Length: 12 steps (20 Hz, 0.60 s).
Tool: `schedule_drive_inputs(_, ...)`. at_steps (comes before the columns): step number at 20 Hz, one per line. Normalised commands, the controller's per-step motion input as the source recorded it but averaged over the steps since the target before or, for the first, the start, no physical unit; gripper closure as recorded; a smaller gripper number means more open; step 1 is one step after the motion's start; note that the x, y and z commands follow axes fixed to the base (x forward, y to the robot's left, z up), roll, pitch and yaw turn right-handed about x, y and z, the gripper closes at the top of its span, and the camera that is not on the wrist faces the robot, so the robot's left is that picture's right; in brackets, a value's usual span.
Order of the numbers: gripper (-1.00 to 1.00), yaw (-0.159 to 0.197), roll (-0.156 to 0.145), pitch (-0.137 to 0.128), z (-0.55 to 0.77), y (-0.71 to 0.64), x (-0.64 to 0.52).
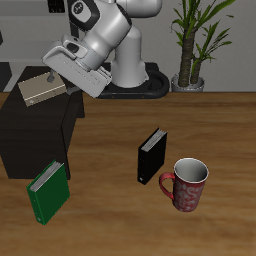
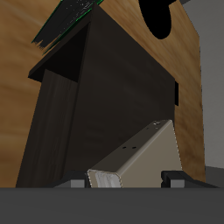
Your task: Place the yellow book flat on top of the shelf
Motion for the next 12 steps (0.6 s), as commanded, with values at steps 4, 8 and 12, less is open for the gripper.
schedule_drive_inputs(4,-1.00,-0.064,0.062,0.027,-0.05,0.22,0.17)
schedule_drive_inputs(8,-1.00,-0.035,0.080,-0.002,0.08,0.34,0.06)
schedule_drive_inputs(12,-1.00,-0.005,0.122,-0.006,0.08,0.44,-0.07)
